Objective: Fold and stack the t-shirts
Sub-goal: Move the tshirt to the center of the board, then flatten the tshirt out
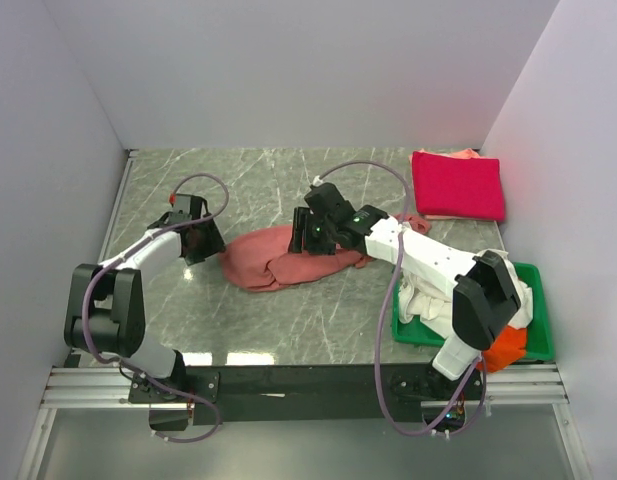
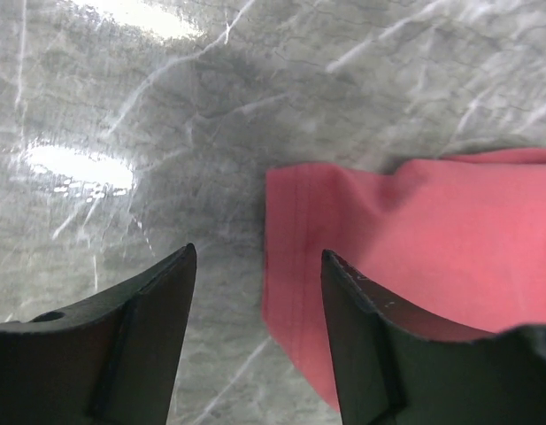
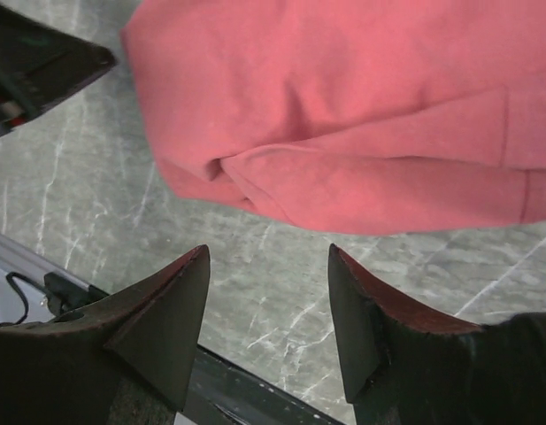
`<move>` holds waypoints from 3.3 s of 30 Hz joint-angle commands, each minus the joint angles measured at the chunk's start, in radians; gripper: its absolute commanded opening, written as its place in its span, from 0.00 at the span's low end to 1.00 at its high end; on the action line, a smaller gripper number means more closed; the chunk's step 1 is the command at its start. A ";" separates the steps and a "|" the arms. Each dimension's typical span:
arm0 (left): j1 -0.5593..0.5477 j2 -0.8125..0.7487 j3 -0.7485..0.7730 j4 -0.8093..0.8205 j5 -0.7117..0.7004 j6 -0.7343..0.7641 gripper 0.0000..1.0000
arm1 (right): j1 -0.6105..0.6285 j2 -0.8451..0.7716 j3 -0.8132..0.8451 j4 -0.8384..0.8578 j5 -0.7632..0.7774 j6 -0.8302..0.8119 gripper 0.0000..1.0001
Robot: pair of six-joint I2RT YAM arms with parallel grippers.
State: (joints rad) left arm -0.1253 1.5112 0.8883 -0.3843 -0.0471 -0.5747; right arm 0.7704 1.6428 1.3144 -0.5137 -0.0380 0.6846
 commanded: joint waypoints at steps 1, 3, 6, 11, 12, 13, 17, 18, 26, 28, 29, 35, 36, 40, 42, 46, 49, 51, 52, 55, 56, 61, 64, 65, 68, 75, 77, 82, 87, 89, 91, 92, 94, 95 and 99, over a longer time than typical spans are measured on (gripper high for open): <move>0.004 0.027 0.006 0.053 0.012 0.021 0.63 | 0.018 0.025 0.058 0.029 -0.036 -0.017 0.63; 0.006 0.049 0.009 0.065 0.009 0.025 0.63 | 0.023 0.052 0.072 0.024 -0.048 -0.020 0.63; 0.006 0.081 0.020 0.077 0.015 0.032 0.62 | 0.038 0.092 0.098 0.015 -0.066 -0.030 0.63; 0.009 0.129 0.031 0.088 0.006 0.038 0.56 | 0.069 0.153 0.154 -0.019 -0.074 -0.040 0.63; 0.010 0.130 0.032 0.093 0.009 0.038 0.56 | 0.073 0.157 0.164 -0.019 -0.077 -0.043 0.63; 0.010 0.133 0.029 0.100 0.019 0.038 0.56 | 0.075 0.163 0.169 -0.020 -0.082 -0.045 0.63; 0.012 0.139 0.034 0.130 0.036 0.035 0.54 | 0.093 0.193 0.198 -0.045 -0.063 -0.051 0.63; 0.012 0.139 0.035 0.131 0.039 0.033 0.53 | 0.095 0.198 0.209 -0.051 -0.057 -0.051 0.63; 0.012 0.173 0.038 0.165 0.081 0.027 0.52 | 0.104 0.290 0.284 -0.111 0.012 -0.063 0.62; 0.012 0.178 0.034 0.179 0.099 0.022 0.50 | 0.102 0.311 0.312 -0.138 0.033 -0.068 0.62; 0.012 0.181 0.032 0.185 0.107 0.018 0.48 | 0.102 0.330 0.319 -0.146 0.036 -0.069 0.62; 0.012 0.205 0.024 0.202 0.145 0.007 0.32 | 0.104 0.357 0.315 -0.164 0.058 -0.063 0.60; 0.013 0.210 0.021 0.206 0.150 0.006 0.29 | 0.104 0.361 0.309 -0.161 0.056 -0.066 0.59; 0.012 0.222 0.021 0.213 0.174 0.003 0.19 | 0.105 0.382 0.318 -0.143 0.041 -0.068 0.58; 0.013 0.221 0.021 0.211 0.174 0.004 0.15 | 0.106 0.400 0.328 -0.140 0.017 -0.071 0.57; 0.012 0.211 0.031 0.197 0.173 0.004 0.01 | 0.107 0.428 0.356 -0.134 -0.005 -0.079 0.56; 0.013 0.196 0.041 0.186 0.177 -0.002 0.01 | 0.109 0.446 0.370 -0.126 -0.017 -0.083 0.56; 0.013 0.179 0.047 0.179 0.182 -0.007 0.01 | 0.112 0.454 0.373 -0.120 -0.020 -0.085 0.53; 0.013 0.173 0.050 0.173 0.182 -0.010 0.01 | 0.112 0.466 0.376 -0.120 -0.019 -0.086 0.50; 0.015 0.141 0.060 0.157 0.173 -0.013 0.01 | 0.110 0.485 0.398 -0.146 0.006 -0.089 0.29; 0.016 0.135 0.063 0.154 0.167 -0.013 0.01 | 0.110 0.482 0.407 -0.152 0.016 -0.091 0.22; 0.085 0.118 0.104 0.137 0.151 -0.037 0.01 | 0.092 0.396 0.405 -0.186 0.064 -0.082 0.00; 0.122 0.119 0.171 0.116 0.145 -0.053 0.01 | 0.057 0.288 0.373 -0.201 0.087 -0.069 0.00; 0.122 0.118 0.193 0.104 0.144 -0.054 0.01 | 0.046 0.258 0.362 -0.209 0.104 -0.063 0.00; 0.165 0.110 0.317 0.079 0.135 -0.066 0.01 | -0.006 0.129 0.356 -0.246 0.137 -0.059 0.00; 0.251 0.107 0.601 0.056 0.164 -0.146 0.01 | -0.192 -0.086 0.488 -0.371 0.191 -0.111 0.00; 0.280 0.089 0.671 0.064 0.165 -0.165 0.00 | -0.238 -0.132 0.561 -0.390 0.213 -0.144 0.00; 0.375 -0.008 0.724 0.111 0.207 -0.215 0.00 | -0.257 -0.233 0.666 -0.424 0.321 -0.192 0.00; 0.461 -0.107 0.728 0.096 0.225 -0.217 0.00 | -0.258 -0.362 0.631 -0.393 0.388 -0.181 0.00; 0.498 -0.134 0.756 0.052 0.237 -0.202 0.00 | -0.257 -0.438 0.596 -0.362 0.417 -0.175 0.00; 0.521 -0.152 0.767 0.038 0.243 -0.177 0.00 | -0.257 -0.510 0.571 -0.323 0.434 -0.174 0.00; 0.521 -0.155 0.773 0.030 0.243 -0.169 0.00 | -0.258 -0.532 0.551 -0.312 0.452 -0.177 0.00; 0.521 -0.152 0.770 0.035 0.257 -0.166 0.00 | -0.257 -0.569 0.536 -0.286 0.469 -0.183 0.00; 0.521 -0.146 0.749 0.050 0.283 -0.172 0.00 | -0.258 -0.575 0.525 -0.279 0.474 -0.189 0.00; 0.510 -0.036 0.741 0.110 0.365 -0.205 0.00 | -0.258 -0.539 0.493 -0.284 0.494 -0.189 0.00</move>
State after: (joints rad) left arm 0.3923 1.3941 1.6260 -0.3321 0.2405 -0.7700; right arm 0.5110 1.0527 1.8423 -0.8555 0.4004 0.5095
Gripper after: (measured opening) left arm 0.013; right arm 0.010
